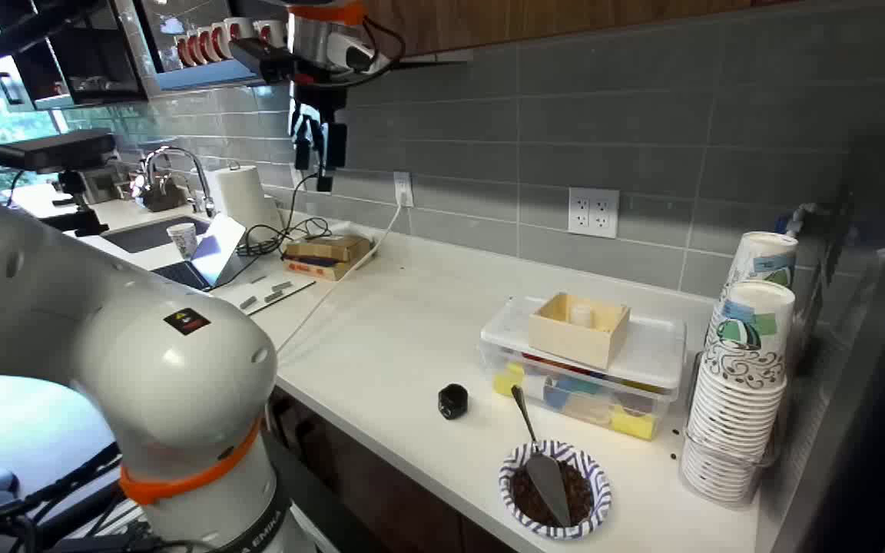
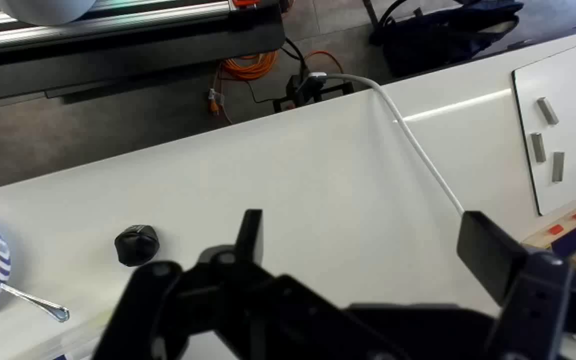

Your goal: Use the cake slicer to stir in the bowl

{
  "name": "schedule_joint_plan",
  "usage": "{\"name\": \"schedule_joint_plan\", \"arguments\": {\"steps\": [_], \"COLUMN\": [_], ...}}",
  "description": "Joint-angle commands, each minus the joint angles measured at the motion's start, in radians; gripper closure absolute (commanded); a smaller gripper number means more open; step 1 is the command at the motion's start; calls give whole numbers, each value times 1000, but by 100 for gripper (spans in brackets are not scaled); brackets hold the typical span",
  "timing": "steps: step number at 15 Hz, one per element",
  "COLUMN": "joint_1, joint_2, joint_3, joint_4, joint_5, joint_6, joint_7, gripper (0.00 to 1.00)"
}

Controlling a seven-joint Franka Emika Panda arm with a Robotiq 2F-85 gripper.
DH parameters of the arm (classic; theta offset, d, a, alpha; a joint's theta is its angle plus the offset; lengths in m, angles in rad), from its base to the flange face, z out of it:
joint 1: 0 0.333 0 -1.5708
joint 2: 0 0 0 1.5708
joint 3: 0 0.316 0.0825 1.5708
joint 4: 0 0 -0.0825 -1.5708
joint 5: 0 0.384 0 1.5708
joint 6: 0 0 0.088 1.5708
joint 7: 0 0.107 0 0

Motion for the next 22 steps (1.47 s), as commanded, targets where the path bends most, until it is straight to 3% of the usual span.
{"name": "schedule_joint_plan", "arguments": {"steps": [1, 7, 14, 22], "joint_1": [-31, -36, -194, -396], "joint_2": [-2, -3, -5, 53], "joint_3": [21, 27, 92, 48], "joint_4": [4, 0, -100, -242], "joint_5": [13, 5, -159, -414], "joint_6": [-9, -3, 196, 480], "joint_7": [-14, -5, 161, 349], "gripper": [0, 0, 0, 0]}}
